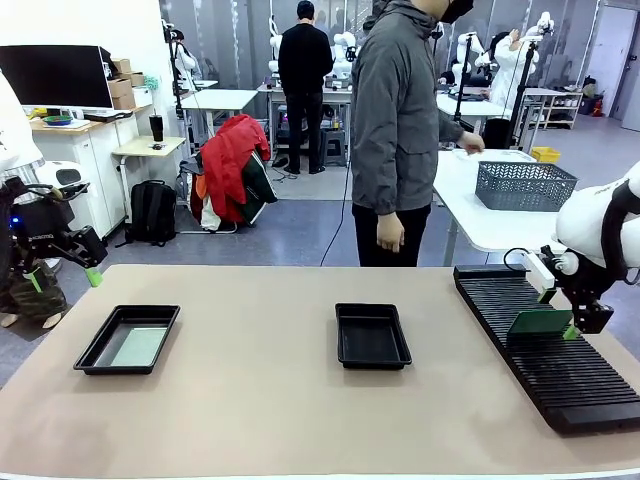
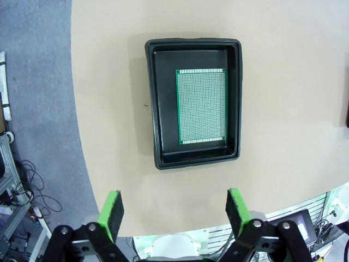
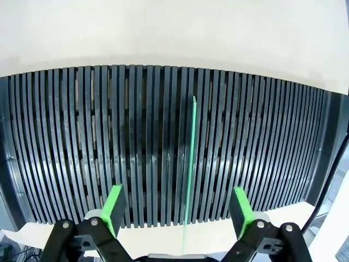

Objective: Inspect and transfer BCBs to ESD trays.
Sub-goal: Pick up the Blank PCB from the PCB Rack and place it in the right ESD tray.

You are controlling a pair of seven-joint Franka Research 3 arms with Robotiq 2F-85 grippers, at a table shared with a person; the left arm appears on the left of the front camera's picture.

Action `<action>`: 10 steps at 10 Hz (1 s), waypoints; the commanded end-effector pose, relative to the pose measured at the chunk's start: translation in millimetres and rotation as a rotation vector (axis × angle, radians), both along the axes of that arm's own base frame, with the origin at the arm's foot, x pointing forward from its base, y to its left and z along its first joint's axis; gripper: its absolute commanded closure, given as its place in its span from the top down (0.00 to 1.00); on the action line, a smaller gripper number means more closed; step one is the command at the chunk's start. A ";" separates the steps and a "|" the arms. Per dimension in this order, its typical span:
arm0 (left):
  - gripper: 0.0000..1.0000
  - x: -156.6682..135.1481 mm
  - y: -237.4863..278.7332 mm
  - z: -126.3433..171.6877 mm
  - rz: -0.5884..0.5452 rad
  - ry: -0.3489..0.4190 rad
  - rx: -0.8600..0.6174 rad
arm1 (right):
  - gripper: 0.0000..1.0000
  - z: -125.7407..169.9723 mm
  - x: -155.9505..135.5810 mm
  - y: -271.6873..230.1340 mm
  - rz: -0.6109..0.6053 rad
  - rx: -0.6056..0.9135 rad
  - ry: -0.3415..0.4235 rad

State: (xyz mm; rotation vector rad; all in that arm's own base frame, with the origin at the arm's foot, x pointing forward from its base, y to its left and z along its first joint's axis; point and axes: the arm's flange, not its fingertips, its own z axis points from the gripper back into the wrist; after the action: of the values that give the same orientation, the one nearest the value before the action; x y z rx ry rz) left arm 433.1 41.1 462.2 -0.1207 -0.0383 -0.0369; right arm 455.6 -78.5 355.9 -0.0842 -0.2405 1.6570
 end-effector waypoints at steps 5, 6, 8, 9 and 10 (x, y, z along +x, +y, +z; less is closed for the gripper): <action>1.00 -0.3 -0.1 -1.3 0.004 -0.009 0.001 | 0.90 0.1 12.6 1.1 0.011 -0.005 -0.006; 1.00 -0.3 -0.1 -1.3 0.004 -0.009 0.001 | 0.87 -0.7 14.3 0.4 0.005 -0.010 0.002; 1.00 -0.3 -0.1 -1.3 0.004 -0.009 0.001 | 0.78 -2.0 17.2 -1.7 0.003 -0.010 0.004; 1.00 -0.3 -0.1 -1.3 0.004 -0.009 0.001 | 0.73 -2.6 18.4 -1.4 0.008 -0.010 0.005; 1.00 -0.3 -0.1 -1.3 0.004 -0.009 0.001 | 0.69 -2.0 18.6 -1.1 0.010 -0.010 0.004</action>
State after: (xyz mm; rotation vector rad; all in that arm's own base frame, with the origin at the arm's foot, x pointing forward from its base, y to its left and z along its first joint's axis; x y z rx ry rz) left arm 433.1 41.1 462.2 -0.1208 -0.0383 -0.0369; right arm 470.3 -76.9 354.4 -0.0906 -0.2302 1.6661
